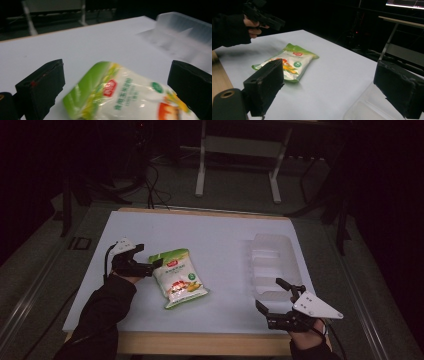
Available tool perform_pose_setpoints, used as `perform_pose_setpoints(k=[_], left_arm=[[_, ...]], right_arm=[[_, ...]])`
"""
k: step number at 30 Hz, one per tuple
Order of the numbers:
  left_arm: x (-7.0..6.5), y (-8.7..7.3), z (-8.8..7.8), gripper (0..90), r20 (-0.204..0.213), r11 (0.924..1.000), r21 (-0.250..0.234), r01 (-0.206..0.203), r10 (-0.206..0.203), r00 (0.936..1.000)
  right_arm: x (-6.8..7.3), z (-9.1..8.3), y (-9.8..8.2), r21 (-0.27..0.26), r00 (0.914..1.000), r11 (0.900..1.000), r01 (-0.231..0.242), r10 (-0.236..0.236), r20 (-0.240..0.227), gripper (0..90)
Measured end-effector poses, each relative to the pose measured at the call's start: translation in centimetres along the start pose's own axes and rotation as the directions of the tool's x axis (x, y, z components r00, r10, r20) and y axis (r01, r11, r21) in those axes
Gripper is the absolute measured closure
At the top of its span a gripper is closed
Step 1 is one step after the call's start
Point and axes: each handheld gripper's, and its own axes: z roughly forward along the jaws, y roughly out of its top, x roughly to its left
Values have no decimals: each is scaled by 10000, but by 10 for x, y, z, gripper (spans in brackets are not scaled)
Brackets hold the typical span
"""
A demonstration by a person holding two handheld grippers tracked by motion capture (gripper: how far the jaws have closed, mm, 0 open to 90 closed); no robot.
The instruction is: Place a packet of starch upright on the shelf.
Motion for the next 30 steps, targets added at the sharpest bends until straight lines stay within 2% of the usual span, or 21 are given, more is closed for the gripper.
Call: perform_pose_setpoints(k=[1, 3, 4, 6, 7, 11, 12, 13, 19, 23, 26, 28, 30], left_arm=[[3, -1, 2, 17, -137, 10000, 58, 15, -14, 9999], [9, -4, 7, 19, -260, 9993, 221, 312, -306, 9992], [11, -5, 9, 19, -159, 9984, 283, 481, -477, 9987], [16, -9, 15, 20, -279, 9966, 533, 621, -607, 9978], [19, -10, 18, 22, -172, 9955, 628, 710, -700, 9974], [26, -17, 29, 47, -187, 9890, 1140, 945, -930, 9955], [27, -19, 31, 47, -51, 9863, 1230, 1097, -1099, 9939], [28, -21, 34, 47, -101, 9831, 1402, 1177, -1174, 9930], [35, -30, 45, 56, -351, 9676, 2113, 1379, -1335, 9904], [37, -36, 50, 69, -165, 9592, 2411, 1477, -1481, 9888], [37, -38, 53, 110, -92, 9522, 2708, 1411, -1440, 9895], [37, -39, 55, 133, -84, 9498, 2846, 1302, -1334, 9910], [36, -39, 56, 147, 11, 9485, 2874, 1334, -1396, 9902]], right_arm=[[0, 0, 0, 22, 10000, 10000, 3, -3, -11, 92], [1, 1, -1, 21, 10000, 10000, 25, -25, -66, 92], [1, 1, -1, 23, 10000, 10000, 39, -39, -57, 92], [1, 2, -2, 74, 9999, 10000, 11, -10, -130, 92], [1, 2, -2, 70, 9999, 10000, 1, 0, -127, 92], [1, 2, -2, 89, 9998, 10000, -10, 11, -174, 93], [1, 2, -2, 89, 9999, 10000, -9, 10, -166, 92], [1, 2, -2, 93, 9999, 10000, -20, 22, -169, 93], [2, 4, -4, 199, 9996, 9998, -34, 39, -276, 93], [2, 5, -4, 208, 9996, 9998, -18, 24, -288, 93], [2, 5, -4, 249, 9995, 9997, -33, 41, -319, 93], [2, 5, -5, 276, 9994, 9996, -70, 79, -341, 93], [2, 5, -5, 275, 9994, 9996, -83, 92, -338, 93]])
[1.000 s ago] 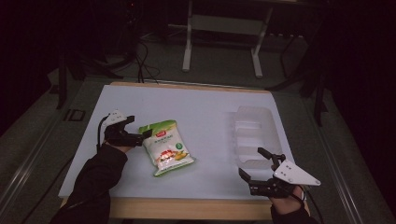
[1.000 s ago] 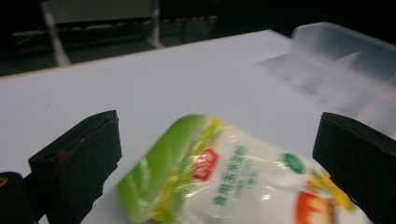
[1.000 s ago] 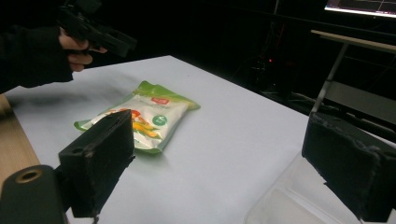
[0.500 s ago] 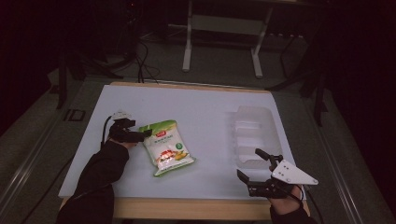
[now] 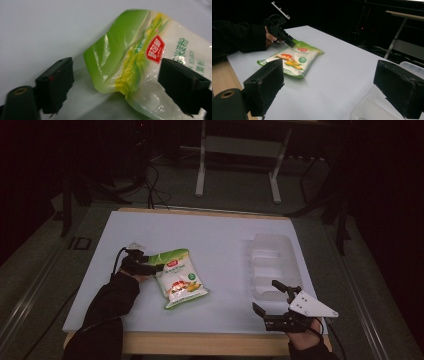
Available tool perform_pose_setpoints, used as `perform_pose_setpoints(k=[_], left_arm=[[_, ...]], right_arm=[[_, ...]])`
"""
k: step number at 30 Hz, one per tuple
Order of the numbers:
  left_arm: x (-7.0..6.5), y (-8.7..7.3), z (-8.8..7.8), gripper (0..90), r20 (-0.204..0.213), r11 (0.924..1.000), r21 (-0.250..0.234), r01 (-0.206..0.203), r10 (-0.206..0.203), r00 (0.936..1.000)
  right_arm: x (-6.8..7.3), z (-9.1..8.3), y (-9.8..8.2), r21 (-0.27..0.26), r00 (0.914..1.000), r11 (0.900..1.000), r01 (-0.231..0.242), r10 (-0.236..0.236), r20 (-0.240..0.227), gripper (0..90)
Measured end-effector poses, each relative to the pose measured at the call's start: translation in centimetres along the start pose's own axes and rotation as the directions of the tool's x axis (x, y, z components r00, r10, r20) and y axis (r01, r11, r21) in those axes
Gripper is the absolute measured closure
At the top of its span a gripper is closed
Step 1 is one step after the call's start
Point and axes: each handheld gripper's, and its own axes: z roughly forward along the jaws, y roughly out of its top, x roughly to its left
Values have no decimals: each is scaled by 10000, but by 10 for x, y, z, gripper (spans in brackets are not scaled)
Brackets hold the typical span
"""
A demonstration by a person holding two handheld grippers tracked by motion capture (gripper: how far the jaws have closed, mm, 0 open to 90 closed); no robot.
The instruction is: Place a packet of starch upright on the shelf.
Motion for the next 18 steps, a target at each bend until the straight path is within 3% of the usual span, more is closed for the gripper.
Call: perform_pose_setpoints(k=[4, 10, 15, 18], left_arm=[[-2, 1, 0, 165, 11, 9997, 166, -180, 180, 9998], [-10, -2, 0, 307, 436, 9973, 217, -695, 685, 9967], [-16, -2, 0, 486, 427, 9903, 448, -1315, 1297, 9906], [-28, -1, 3, 674, 627, 9808, 746, -1799, 1754, 9825]], right_arm=[[0, 0, 0, 24, 10000, 10000, -17, 17, -35, 93], [0, 1, 0, 43, 10000, 10000, -42, 42, -51, 93], [0, 1, 0, 67, 10000, 10000, -72, 72, -69, 93], [0, 2, 0, 87, 10000, 9999, -60, 61, -67, 93]])
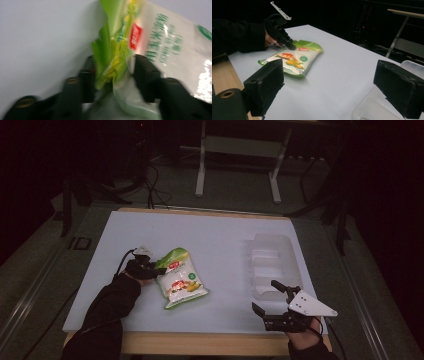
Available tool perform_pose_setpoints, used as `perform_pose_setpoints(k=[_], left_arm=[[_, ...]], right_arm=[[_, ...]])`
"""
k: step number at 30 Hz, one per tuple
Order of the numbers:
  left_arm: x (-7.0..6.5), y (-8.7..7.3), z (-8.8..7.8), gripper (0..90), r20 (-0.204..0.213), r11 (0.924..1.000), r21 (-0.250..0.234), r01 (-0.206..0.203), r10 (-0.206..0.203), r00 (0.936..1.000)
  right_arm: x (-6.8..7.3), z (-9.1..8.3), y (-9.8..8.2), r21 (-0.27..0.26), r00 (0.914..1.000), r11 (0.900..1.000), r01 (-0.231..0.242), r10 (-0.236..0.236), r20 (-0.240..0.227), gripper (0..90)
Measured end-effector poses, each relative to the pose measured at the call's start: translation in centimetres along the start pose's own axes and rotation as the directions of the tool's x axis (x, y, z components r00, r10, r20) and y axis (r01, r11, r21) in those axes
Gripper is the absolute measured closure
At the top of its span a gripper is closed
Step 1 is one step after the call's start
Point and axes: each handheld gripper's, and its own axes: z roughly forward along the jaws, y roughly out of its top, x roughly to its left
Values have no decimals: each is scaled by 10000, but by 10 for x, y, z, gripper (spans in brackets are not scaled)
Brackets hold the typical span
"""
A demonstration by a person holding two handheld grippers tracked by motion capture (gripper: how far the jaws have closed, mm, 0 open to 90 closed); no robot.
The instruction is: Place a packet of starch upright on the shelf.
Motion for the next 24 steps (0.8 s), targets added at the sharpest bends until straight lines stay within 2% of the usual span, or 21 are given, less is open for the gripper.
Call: perform_pose_setpoints(k=[1, 2, 7, 10, 13, 24], left_arm=[[-4, 2, 1, 733, -146, 9997, 132, -211, 213, 9997], [-7, 4, 0, 753, -311, 9988, 269, -409, 418, 9986], [-13, 7, -2, 809, -735, 9982, 268, -532, 551, 9958], [-14, 9, -7, 821, -739, 9992, -56, -388, 383, 9965], [-17, 13, -13, 828, -755, 9984, -263, -491, 470, 9960], [-26, 25, -32, 836, -678, 9960, -458, -764, 732, 9950]], right_arm=[[0, 0, 0, 5, 10000, 10000, 2, -2, 7, 93], [0, 0, 0, 2, 10000, 10000, -26, 26, 15, 93], [0, -1, 0, -27, 10000, 10000, -43, 44, 26, 93], [-1, -1, 0, -25, 10000, 10000, -70, 70, 24, 94], [-2, -1, 0, 5, 9999, 9999, -103, 103, 47, 94], [-3, -2, 0, -28, 9998, 9999, -168, 169, 113, 94]])
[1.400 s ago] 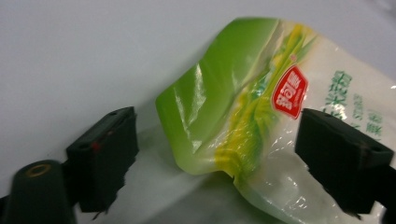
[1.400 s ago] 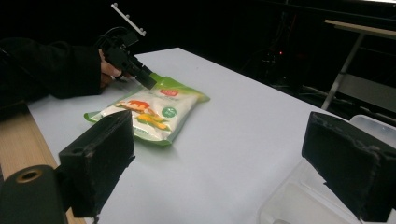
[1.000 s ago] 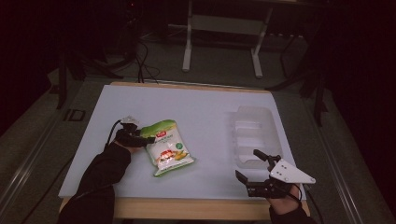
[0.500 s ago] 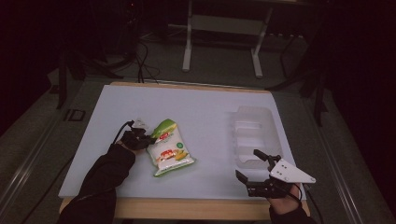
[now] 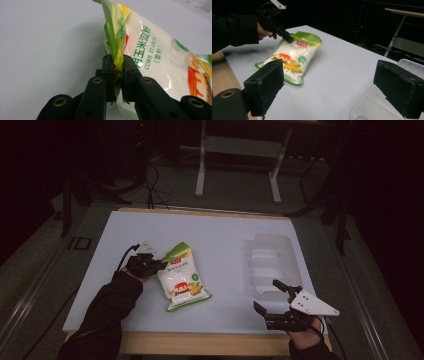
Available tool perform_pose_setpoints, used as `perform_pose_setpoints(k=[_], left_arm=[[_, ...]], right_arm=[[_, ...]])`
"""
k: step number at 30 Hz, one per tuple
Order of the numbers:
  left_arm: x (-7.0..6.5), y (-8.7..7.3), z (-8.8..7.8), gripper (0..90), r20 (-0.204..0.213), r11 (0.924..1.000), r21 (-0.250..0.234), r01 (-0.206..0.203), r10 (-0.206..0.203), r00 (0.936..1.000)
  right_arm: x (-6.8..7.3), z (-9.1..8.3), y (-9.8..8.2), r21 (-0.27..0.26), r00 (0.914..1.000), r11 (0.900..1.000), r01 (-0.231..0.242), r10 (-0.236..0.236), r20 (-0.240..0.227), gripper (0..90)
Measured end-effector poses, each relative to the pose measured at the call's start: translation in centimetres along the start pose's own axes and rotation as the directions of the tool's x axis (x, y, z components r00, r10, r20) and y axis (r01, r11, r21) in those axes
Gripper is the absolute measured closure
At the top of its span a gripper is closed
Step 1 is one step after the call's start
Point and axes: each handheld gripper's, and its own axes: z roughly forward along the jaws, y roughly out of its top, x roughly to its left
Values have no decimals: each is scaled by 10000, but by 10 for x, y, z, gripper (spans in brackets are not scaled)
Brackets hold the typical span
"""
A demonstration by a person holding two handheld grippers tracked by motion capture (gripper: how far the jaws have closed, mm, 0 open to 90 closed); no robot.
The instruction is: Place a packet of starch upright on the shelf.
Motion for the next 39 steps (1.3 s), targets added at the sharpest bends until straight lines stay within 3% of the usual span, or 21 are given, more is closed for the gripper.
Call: perform_pose_setpoints(k=[4, 16, 28, 39], left_arm=[[-3, 5, -7, 837, 111, 9999, -164, -5, 7, 9999], [-23, 21, -27, 839, 89, 9960, -603, -657, 664, 9978], [-50, 40, -45, 840, 223, 9827, -1136, -1459, 1494, 9885], [-67, 47, -53, 841, 535, 9730, -1603, -1660, 1765, 9828]], right_arm=[[0, 0, 0, -14, 10000, 10000, -6, 6, 26, 94], [-1, -1, 1, -55, 9999, 10000, -55, 56, 105, 95], [-1, -2, 1, -94, 9998, 9999, -87, 88, 170, 96], [-2, -2, 1, -66, 9997, 9999, -119, 121, 194, 96]])
